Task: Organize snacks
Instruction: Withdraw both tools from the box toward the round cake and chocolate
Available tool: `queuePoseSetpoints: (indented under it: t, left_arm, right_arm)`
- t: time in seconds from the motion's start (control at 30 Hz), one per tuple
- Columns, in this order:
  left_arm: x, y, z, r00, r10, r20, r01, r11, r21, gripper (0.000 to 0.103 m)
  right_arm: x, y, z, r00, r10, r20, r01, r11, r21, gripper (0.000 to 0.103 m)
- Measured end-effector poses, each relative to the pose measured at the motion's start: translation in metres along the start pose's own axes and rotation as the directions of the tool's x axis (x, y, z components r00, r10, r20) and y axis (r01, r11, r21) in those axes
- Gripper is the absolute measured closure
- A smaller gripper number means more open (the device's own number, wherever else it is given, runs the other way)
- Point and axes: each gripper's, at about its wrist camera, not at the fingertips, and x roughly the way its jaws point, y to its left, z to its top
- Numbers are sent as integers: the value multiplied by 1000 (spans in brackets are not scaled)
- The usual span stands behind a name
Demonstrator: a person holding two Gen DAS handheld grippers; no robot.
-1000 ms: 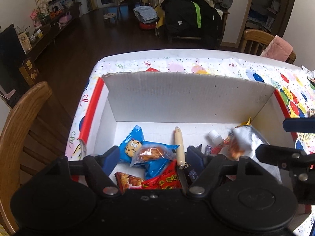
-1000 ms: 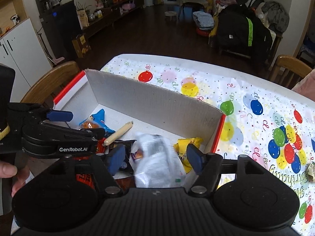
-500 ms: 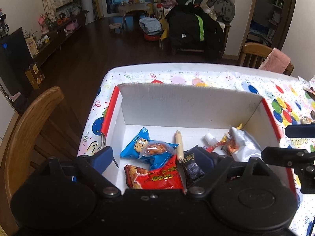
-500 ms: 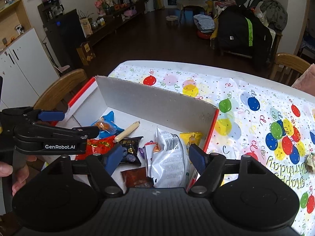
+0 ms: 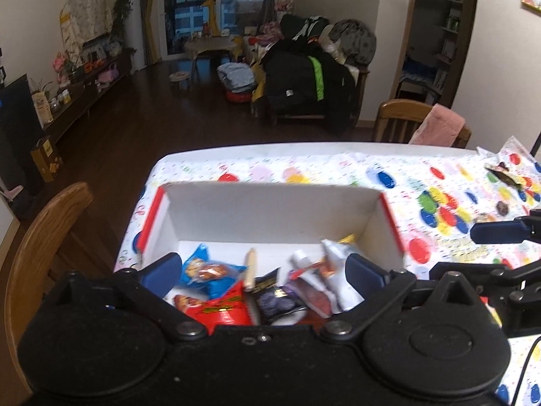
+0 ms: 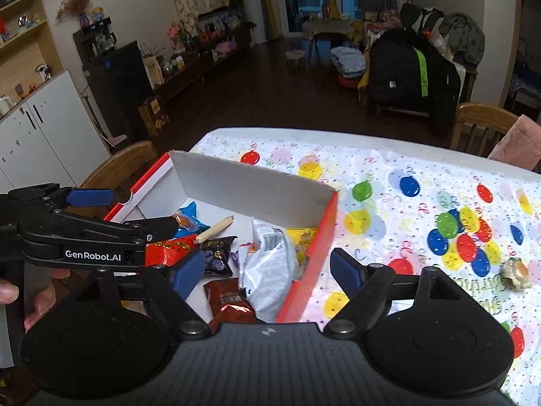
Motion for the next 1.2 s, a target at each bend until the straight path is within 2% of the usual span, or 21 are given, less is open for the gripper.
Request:
queuePoseSetpoints:
  t: [0.37, 0.53, 0.67, 0.93, 1.2]
  left_arm:
    - [-23, -67, 7, 995, -50, 80, 50, 999, 7, 0]
    - [-21, -109, 7, 993, -84, 84, 82, 996, 25, 0]
    - [-14, -144, 7, 991, -115, 72, 112, 993, 38, 0]
    - [8, -218, 6, 985, -167, 51, 164, 985, 60, 0]
    - [36, -292, 11, 982, -184, 43, 180, 981, 75, 0]
  right_arm:
    - [-52, -61, -23, 998, 5, 66, -10, 997, 70, 21]
    - [-73, -101, -36, 997, 4, 78, -12, 994, 108, 4]
    - [-86, -135, -49, 996, -23, 88, 11, 991, 135, 2]
    - [-108, -211, -71, 985, -127, 120, 103, 976, 190, 0]
    - [-114, -274, -76, 978, -186, 96, 166, 969, 180, 0]
